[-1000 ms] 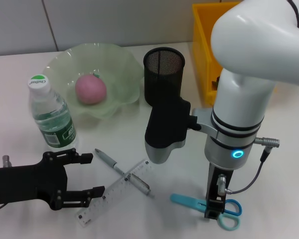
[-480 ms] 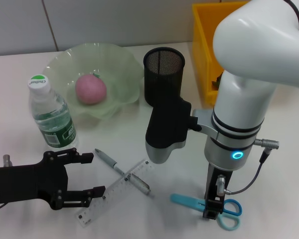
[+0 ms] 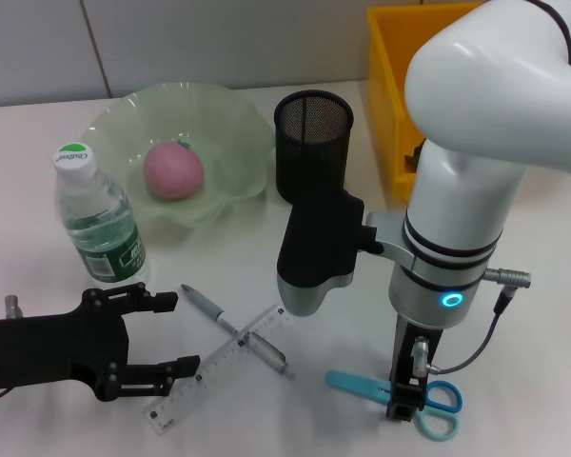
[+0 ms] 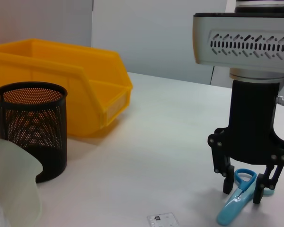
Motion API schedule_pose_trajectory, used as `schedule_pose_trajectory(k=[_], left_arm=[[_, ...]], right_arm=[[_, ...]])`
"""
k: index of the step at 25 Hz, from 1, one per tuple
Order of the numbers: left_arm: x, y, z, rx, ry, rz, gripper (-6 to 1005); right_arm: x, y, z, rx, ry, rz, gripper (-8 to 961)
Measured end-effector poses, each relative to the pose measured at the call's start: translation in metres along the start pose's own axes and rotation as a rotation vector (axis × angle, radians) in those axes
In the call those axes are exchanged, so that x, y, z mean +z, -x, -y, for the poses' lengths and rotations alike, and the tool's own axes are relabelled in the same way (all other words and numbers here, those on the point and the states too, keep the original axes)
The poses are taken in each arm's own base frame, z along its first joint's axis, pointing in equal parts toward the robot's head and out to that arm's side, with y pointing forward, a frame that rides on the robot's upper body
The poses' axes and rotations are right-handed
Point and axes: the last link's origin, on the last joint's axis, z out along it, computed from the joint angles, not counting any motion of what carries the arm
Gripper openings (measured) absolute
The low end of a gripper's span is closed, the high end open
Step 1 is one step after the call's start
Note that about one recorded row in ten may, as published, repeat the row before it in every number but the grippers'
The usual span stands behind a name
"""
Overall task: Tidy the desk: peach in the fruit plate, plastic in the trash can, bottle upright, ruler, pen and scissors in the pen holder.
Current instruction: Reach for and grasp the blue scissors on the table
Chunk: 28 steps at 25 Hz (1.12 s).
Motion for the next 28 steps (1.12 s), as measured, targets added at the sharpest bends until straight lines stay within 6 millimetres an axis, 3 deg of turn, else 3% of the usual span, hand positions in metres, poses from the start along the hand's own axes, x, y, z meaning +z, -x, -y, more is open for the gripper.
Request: schedule_pose_trajectory(k=[28], left_arm=[[-0.0032,-0.0001,0.0018,0.006,-0.002,0.007,836]], right_arm=[[-0.0015,0.0009,0.0042,0.006,-0.034,0.004,428]])
